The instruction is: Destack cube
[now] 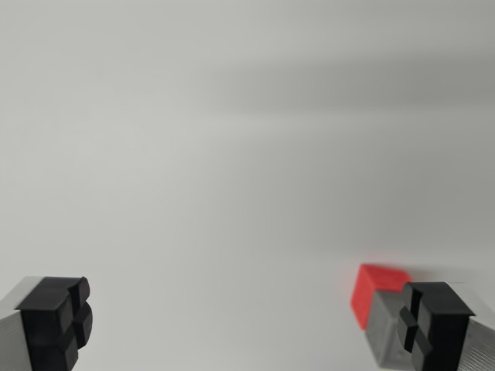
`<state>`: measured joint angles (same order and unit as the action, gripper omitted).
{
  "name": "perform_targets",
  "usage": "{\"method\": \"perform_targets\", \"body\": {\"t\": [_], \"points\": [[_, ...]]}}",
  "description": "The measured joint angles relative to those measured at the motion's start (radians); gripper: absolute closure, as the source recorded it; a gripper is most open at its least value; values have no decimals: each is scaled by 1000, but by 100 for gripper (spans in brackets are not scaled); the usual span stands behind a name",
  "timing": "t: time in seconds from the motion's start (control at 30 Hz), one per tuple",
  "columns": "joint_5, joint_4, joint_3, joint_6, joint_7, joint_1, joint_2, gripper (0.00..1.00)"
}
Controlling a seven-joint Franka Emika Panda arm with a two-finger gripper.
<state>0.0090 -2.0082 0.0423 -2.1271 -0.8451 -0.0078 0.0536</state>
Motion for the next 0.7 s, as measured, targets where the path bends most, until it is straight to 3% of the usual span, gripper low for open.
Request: {"method": "perform_targets", "body": {"t": [0.7], "points": [[0, -155, 31, -83, 22, -21, -56, 0]]}}
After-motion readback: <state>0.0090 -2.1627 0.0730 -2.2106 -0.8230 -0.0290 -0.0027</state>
